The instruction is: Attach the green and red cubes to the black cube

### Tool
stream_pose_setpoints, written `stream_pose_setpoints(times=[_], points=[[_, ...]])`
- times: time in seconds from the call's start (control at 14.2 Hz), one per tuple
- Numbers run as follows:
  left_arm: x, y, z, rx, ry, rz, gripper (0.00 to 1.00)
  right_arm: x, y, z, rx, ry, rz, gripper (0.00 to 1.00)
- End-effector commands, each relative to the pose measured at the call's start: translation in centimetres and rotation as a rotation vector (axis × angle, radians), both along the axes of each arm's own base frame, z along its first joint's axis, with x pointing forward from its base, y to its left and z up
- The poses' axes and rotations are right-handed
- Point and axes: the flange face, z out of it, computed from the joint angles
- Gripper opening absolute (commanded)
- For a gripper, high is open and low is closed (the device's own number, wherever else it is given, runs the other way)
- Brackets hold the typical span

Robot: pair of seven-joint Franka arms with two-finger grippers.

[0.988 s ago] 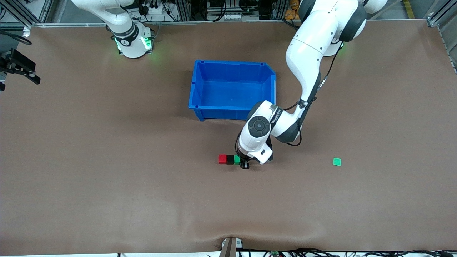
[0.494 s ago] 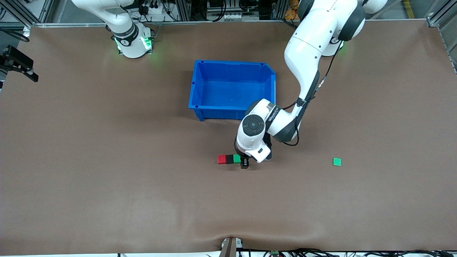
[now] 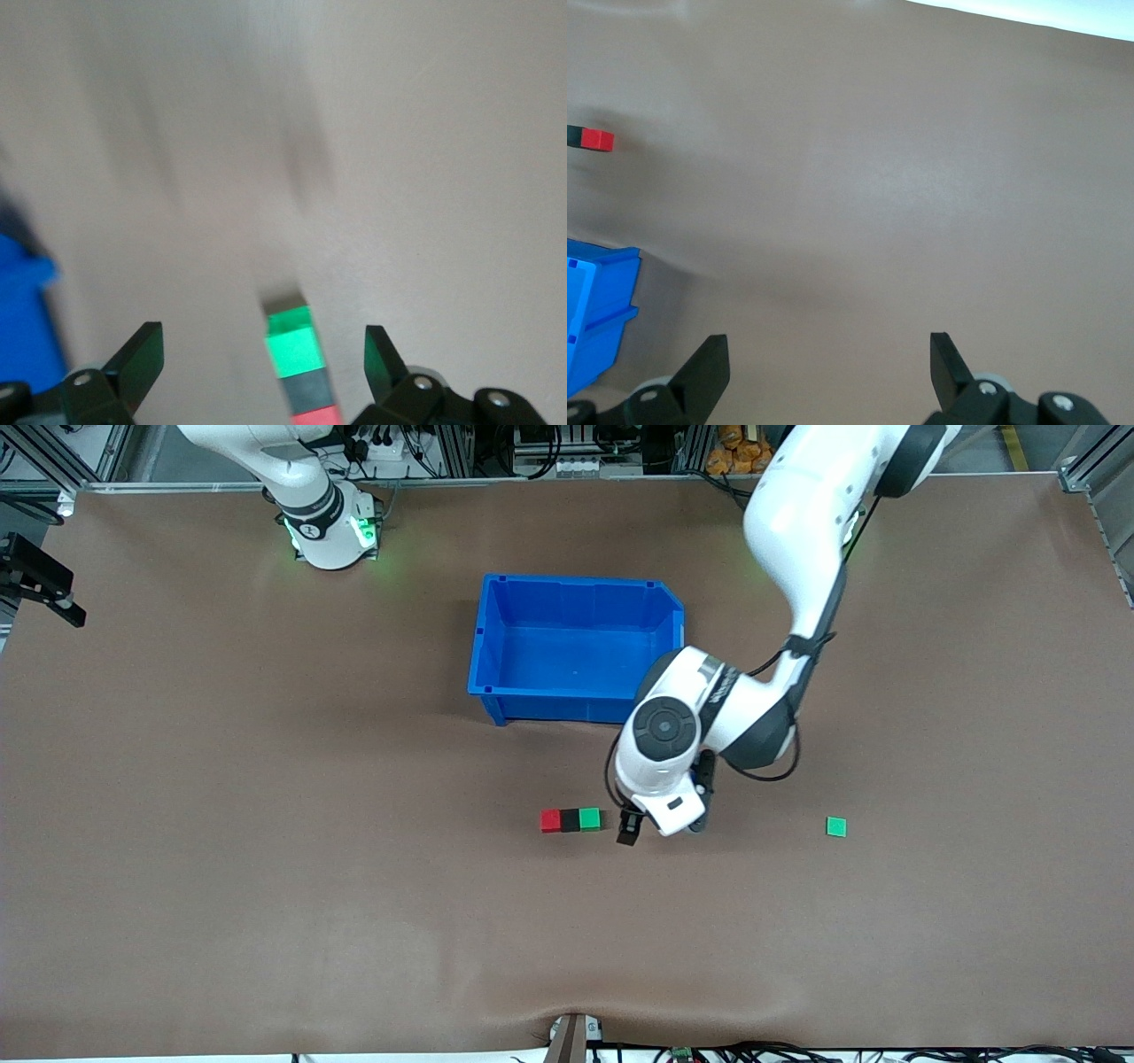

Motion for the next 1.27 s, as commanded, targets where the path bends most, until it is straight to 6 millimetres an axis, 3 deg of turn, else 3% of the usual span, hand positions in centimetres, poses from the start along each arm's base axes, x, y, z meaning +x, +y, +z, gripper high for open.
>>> stream_pose_setpoints(times=[0.0, 0.21, 0.42, 0.64, 0.85, 1.06, 1.2], points=[[0.2, 4.2, 5.5, 0.021, 0.037, -0.170, 1.00, 0.3, -0.1, 0.7, -0.006, -0.004, 0.009, 1.00], [0.6, 9.5, 10.7, 0.021, 0.086, -0.369, 1.00, 0.2, -0.4, 0.7, -0.003, 0.000, 0.003, 1.00], [1.3, 17.5, 15.3, 0.012, 0.133, -0.446, 1.00, 0.2, -0.4, 0.6, -0.001, 0.005, 0.004, 1.00], [0.4, 25.6, 19.6, -0.030, 0.164, -0.640, 1.00, 0.2, -0.2, 0.5, -0.001, 0.008, 0.007, 1.00], [-1.8, 32.0, 23.1, -0.048, 0.140, -0.778, 1.00, 0.2, -0.2, 0.7, -0.001, 0.000, 0.005, 1.00], [-4.8, 34.6, 25.9, -0.032, 0.120, -0.910, 1.00, 0.2, -0.1, 0.5, 0.005, 0.006, 0.008, 1.00], [-6.0, 35.4, 27.7, -0.020, 0.084, -1.027, 1.00, 0.3, -1.3, 0.5, 0.010, 0.008, -0.018, 1.00]])
